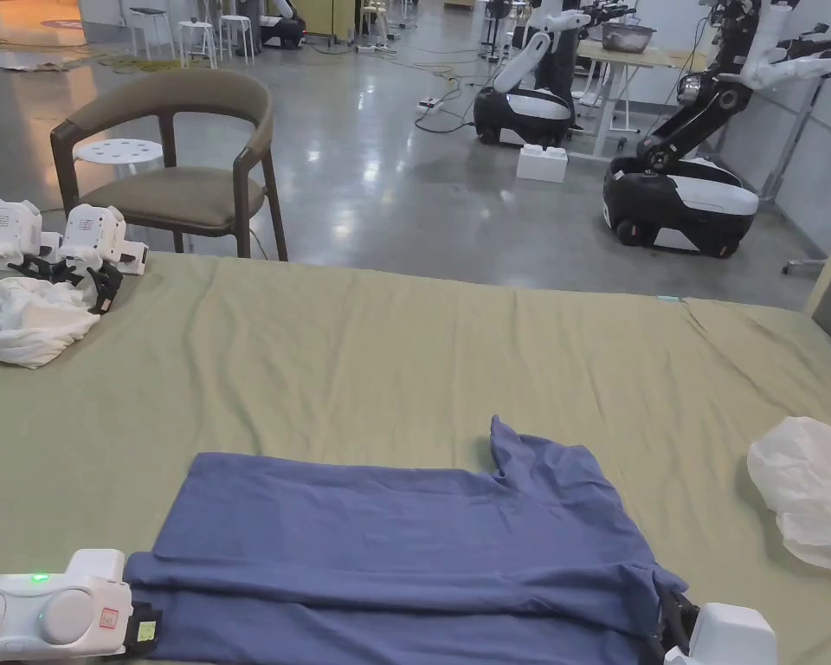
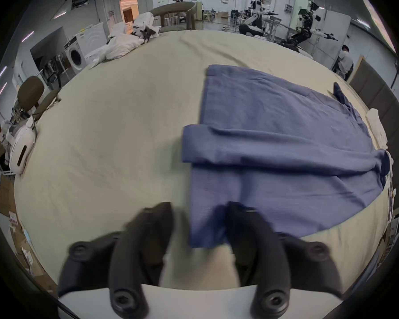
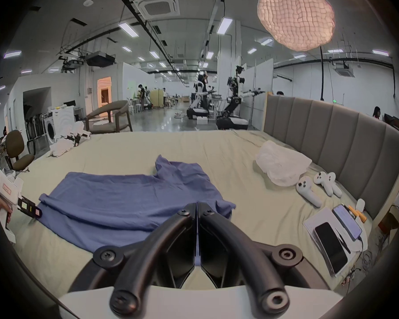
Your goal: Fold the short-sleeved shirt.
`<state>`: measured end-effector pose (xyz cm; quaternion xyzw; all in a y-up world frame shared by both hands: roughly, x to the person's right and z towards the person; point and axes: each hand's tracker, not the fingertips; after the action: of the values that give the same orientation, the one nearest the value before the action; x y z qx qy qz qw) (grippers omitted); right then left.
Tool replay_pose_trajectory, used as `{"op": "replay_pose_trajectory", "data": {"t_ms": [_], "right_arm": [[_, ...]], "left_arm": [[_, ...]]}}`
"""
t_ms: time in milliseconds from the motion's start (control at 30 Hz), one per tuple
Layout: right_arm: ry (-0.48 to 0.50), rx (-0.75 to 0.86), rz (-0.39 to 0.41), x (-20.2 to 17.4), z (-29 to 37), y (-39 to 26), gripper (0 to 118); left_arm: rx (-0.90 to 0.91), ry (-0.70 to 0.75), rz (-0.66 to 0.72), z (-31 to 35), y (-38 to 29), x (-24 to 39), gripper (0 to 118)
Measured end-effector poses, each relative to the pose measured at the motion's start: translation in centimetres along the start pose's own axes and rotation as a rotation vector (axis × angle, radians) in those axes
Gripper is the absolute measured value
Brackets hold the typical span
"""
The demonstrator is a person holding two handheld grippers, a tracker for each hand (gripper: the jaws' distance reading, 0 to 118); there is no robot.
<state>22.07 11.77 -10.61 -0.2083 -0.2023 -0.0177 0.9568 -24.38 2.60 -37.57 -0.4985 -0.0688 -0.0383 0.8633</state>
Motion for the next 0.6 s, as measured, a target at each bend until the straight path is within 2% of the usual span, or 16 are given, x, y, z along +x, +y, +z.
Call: {"op": "replay_pose_trajectory", "data": {"t_ms": [67,133,200,267,300,433,533,600], "right_arm": [[-0.007,-0.051,-0.01,0.8,-0.7,-0.6,1],[-0.023,-0.121,-0.015,1.7,-2.0,-1.1,6],[-0.025,-0.193,-0.023,3.0,-3.4,-1.5,26],[-0.017,-0.29,-0.016,4.2,-5.4,-1.9,52],[-0.005,-0.345,-0.004,4.6,-6.4,-2.0,55],[0.072,-0.5,-0.031,5.9,-10.2,-3.4,55],[0.11,-0.59,0.003,5.6,-12.5,-4.7,55],[0.117,-0.605,0.012,5.1,-13.0,-5.4,39]], "left_arm": [[0.019,-0.038,-0.07,0.2,-0.2,0.9,4],[0.013,-0.055,-0.091,0.6,-0.6,1.6,3],[0.019,-0.05,-0.092,1.1,-0.8,1.4,2],[0.061,-0.04,-0.07,2.2,-1.0,1.0,2],[0.08,-0.034,-0.072,2.7,-1.2,0.8,2],[0.136,-0.06,-0.064,4.8,-1.7,-0.1,2],[0.159,-0.064,-0.067,5.9,-2.0,-0.3,2],[0.168,-0.071,-0.06,6.3,-2.3,-0.5,2]]}}
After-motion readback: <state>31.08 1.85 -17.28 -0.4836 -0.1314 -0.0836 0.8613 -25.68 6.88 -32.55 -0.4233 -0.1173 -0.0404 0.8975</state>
